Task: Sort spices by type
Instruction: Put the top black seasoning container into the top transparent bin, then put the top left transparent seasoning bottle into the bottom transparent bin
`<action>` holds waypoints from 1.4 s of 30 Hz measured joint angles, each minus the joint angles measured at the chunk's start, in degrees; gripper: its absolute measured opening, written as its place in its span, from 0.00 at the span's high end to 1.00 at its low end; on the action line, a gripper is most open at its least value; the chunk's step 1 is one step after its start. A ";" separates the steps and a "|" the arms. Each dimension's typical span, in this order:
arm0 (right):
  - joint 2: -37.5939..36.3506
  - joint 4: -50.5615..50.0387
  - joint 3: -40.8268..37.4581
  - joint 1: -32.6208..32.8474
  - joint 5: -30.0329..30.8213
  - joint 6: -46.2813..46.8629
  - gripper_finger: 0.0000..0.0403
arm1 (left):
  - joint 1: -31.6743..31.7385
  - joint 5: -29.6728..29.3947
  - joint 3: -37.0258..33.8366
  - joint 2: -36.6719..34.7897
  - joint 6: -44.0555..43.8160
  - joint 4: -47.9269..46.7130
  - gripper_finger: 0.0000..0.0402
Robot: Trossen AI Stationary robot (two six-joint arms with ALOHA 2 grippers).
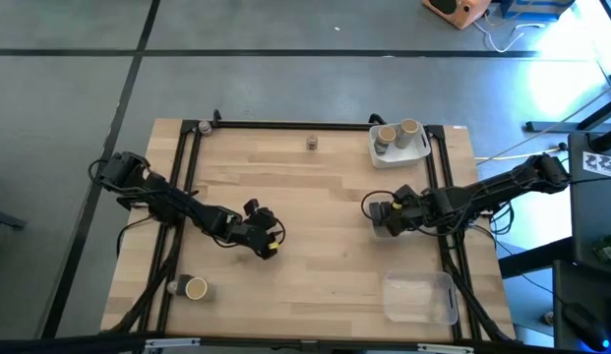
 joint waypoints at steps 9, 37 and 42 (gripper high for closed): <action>0.00 -11.74 9.32 0.00 -0.68 -2.88 0.34 | 0.00 0.00 0.00 0.00 0.07 -0.01 0.56; 13.97 38.67 16.10 -3.66 10.98 -74.01 0.33 | 5.82 -0.84 0.07 0.00 14.69 12.57 0.56; 20.39 42.82 16.02 -10.14 8.74 -79.55 0.33 | 10.92 -0.84 0.55 -0.62 21.72 12.95 0.56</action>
